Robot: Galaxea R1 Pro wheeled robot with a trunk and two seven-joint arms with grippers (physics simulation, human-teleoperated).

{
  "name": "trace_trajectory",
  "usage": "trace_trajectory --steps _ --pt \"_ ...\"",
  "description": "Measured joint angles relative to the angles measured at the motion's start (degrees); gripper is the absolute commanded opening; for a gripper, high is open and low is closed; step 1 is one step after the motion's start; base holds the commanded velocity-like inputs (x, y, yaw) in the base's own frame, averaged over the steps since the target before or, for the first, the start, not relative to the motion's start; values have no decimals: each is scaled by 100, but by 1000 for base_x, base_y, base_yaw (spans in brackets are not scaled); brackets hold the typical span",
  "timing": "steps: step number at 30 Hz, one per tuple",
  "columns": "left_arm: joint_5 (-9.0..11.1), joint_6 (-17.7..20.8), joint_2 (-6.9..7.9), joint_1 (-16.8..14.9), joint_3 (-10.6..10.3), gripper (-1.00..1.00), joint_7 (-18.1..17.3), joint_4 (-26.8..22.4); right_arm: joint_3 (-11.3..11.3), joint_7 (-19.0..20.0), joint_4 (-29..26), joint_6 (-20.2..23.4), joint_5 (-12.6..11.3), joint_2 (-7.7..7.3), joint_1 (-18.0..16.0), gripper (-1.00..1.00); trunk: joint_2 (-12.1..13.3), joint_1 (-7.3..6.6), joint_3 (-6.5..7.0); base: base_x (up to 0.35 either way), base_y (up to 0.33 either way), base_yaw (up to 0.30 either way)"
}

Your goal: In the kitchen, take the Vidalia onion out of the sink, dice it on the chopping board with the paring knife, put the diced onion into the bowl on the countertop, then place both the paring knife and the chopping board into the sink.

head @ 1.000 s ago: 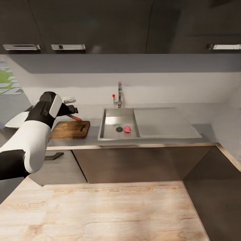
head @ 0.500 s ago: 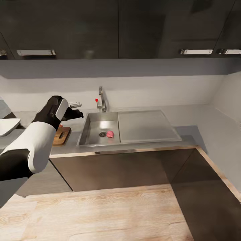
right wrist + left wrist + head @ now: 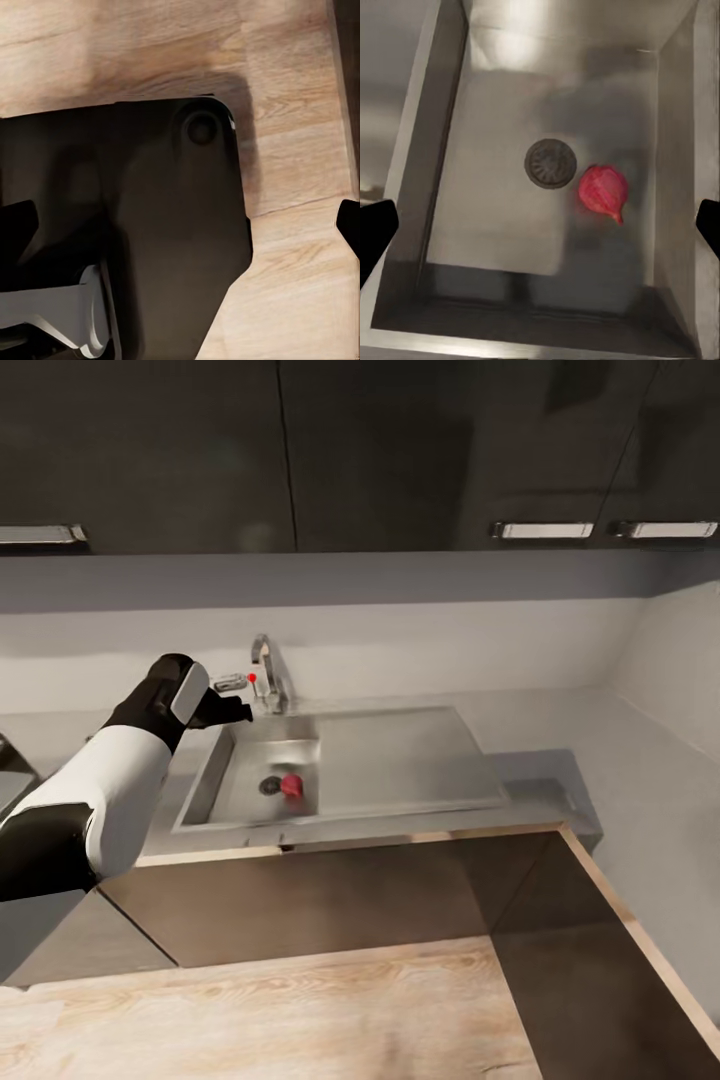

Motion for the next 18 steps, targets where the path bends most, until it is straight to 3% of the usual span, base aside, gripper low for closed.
trace_trajectory --steps 10,18 --pt "-7 -178 25 0 -1 100 11 265 15 24 93 12 8 -3 -2 100 0 0 84 274 -99 147" --pt "-12 -225 98 -1 4 100 35 343 23 39 123 19 13 -38 -2 100 1 3 102 64 -5 92"
